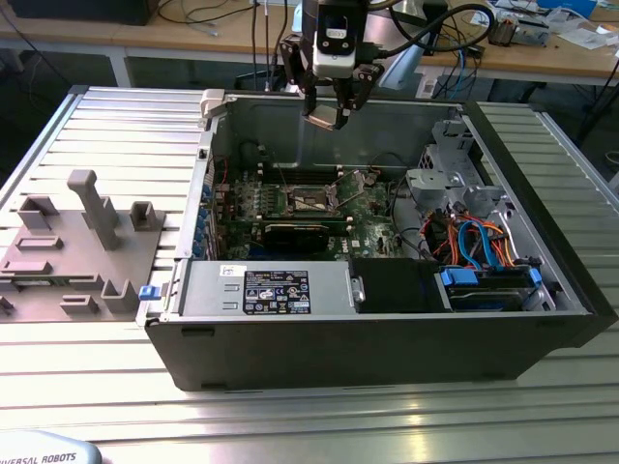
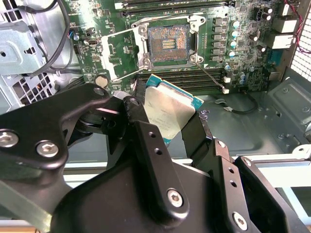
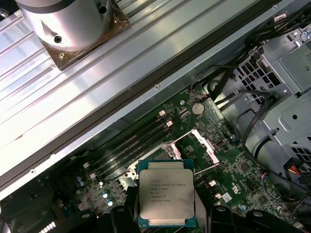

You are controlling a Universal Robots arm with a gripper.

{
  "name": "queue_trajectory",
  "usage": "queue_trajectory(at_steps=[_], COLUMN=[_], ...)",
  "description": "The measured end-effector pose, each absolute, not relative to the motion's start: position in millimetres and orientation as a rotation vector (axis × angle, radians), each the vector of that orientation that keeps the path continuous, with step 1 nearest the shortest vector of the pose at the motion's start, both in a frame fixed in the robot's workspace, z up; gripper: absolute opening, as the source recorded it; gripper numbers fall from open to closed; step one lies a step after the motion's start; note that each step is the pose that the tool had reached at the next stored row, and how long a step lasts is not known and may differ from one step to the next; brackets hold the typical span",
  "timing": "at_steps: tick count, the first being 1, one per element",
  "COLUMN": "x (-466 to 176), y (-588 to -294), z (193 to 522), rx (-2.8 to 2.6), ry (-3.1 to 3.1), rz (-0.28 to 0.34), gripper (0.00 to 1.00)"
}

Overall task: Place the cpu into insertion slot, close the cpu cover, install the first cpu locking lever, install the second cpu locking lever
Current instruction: 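Place the cpu into insertion slot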

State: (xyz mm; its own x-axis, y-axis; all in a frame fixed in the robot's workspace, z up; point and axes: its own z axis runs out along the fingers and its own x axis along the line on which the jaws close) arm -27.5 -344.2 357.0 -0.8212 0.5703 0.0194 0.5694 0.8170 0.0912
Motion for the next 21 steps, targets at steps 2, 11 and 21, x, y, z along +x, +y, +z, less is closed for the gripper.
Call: queue_trajectory(at_steps=[2,11,21], x=[-27.5,-27.5,-27.5], y=[-344.1,-344.2,-344.2], z=[356.9,357.0,357.0], rx=[0.938,0.945,0.954], ry=[2.986,2.983,2.980], rz=[0.146,0.145,0.145], gripper=[0.54,0.54,0.54])
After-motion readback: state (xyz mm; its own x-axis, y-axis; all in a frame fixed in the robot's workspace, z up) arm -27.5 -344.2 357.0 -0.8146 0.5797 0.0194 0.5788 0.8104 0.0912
